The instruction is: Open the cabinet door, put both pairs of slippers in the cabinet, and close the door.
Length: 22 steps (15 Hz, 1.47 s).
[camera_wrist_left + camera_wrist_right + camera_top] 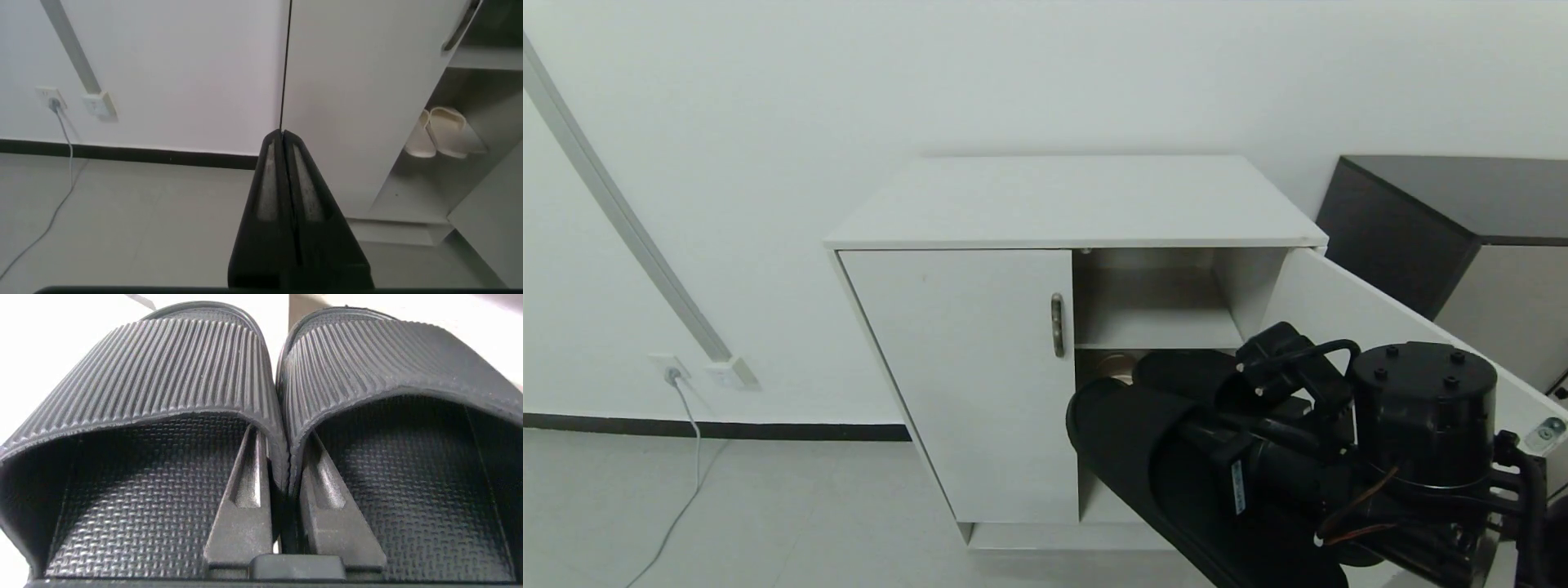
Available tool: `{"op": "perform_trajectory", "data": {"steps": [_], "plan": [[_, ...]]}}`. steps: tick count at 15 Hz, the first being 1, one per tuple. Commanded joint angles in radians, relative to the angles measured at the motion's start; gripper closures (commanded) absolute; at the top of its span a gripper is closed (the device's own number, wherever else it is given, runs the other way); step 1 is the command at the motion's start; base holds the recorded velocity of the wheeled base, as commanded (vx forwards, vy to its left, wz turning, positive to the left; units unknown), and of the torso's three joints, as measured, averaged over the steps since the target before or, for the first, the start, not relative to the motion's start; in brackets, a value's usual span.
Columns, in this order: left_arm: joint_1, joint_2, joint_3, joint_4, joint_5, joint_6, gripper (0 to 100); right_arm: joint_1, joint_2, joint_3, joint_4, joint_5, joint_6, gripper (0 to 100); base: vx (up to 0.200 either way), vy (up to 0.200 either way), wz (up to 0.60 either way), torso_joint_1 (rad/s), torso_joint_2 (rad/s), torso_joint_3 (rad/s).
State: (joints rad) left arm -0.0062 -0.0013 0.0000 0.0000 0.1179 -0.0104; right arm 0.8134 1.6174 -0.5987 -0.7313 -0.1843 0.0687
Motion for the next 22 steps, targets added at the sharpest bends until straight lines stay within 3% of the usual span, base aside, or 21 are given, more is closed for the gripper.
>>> {"op": "perform_trajectory", "data": {"steps": [1, 17, 22], "plan": [[0.0, 0.001, 0.0, 0.0, 0.0, 0.0, 100, 0.0, 0.002, 0.0, 0.0, 0.0, -0.001, 100, 0.0, 0.0, 0.0, -0.178, 0.5, 0.32], [0.0, 0.001, 0.0, 0.0, 0.0, 0.0, 100, 0.003, 0.002, 0.008, 0.0, 0.0, -0.003, 100, 0.0, 0.0, 0.0, -0.102, 0.45, 0.349], [0.0, 0.001, 0.0, 0.0, 0.0, 0.0, 100, 0.003, 0.004, 0.01, -0.016, 0.0, -0.003, 100, 0.0, 0.0, 0.0, -0.003, 0.07, 0.065]]}}
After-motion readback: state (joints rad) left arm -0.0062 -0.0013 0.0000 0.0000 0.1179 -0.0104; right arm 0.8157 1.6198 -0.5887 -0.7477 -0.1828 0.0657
